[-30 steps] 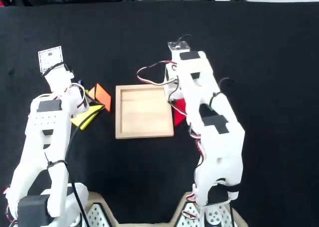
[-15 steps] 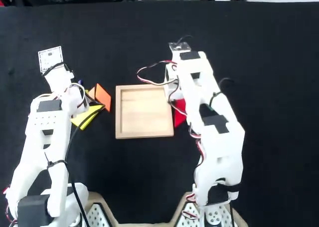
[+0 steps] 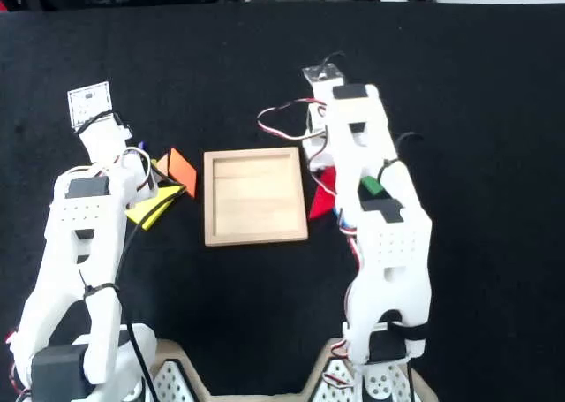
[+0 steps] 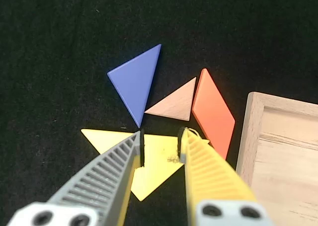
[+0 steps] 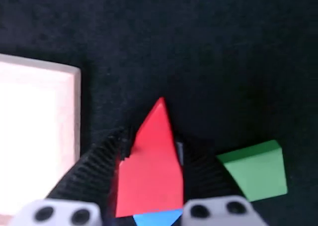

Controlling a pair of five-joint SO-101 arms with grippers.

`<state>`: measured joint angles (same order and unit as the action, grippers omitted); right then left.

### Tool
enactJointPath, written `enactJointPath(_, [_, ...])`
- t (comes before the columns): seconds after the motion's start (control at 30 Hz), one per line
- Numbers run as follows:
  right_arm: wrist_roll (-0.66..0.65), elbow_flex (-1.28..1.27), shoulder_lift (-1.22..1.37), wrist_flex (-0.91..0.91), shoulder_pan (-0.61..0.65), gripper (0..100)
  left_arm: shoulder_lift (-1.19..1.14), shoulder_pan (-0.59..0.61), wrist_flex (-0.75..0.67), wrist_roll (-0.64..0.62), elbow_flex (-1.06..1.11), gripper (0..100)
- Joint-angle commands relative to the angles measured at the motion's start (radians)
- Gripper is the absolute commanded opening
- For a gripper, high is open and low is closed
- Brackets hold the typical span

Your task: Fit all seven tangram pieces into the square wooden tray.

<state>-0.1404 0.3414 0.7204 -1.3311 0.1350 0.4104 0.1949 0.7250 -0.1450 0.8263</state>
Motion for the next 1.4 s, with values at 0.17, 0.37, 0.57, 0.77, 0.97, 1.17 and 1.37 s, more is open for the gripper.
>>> enactJointPath(0.17, [-0.02, 0.097, -0.001, 0.012, 0.046, 1.1, 0.005, -0.01, -0.018, -0.012, -0.013, 15])
enactJointPath(0.37, [-0.129, 0.154, 0.002, 0.012, 0.115, 1.1, 0.005, -0.01, -0.018, -0.011, -0.013, 15])
enactJointPath(0.57, [-0.087, 0.229, -0.067, -0.155, 0.04, 5.3, 0.005, -0.01, -0.018, -0.011, -0.013, 15])
enactJointPath(0.77, [0.0, 0.196, -0.213, -0.281, -0.005, 24.7, 0.005, -0.01, -0.018, -0.011, -0.013, 15])
enactJointPath(0.97, [0.049, 0.051, -0.38, -0.313, 0.063, 24.3, 0.005, -0.01, -0.018, -0.011, -0.013, 15])
enactJointPath(1.17, [0.132, -0.302, -0.53, -0.195, 0.075, 24.5, 0.005, -0.008, -0.018, -0.011, -0.012, 15])
enactJointPath(1.37, [0.213, -0.733, -0.756, 0.126, 0.103, 29.8, 0.005, -0.01, -0.018, -0.011, -0.012, 15])
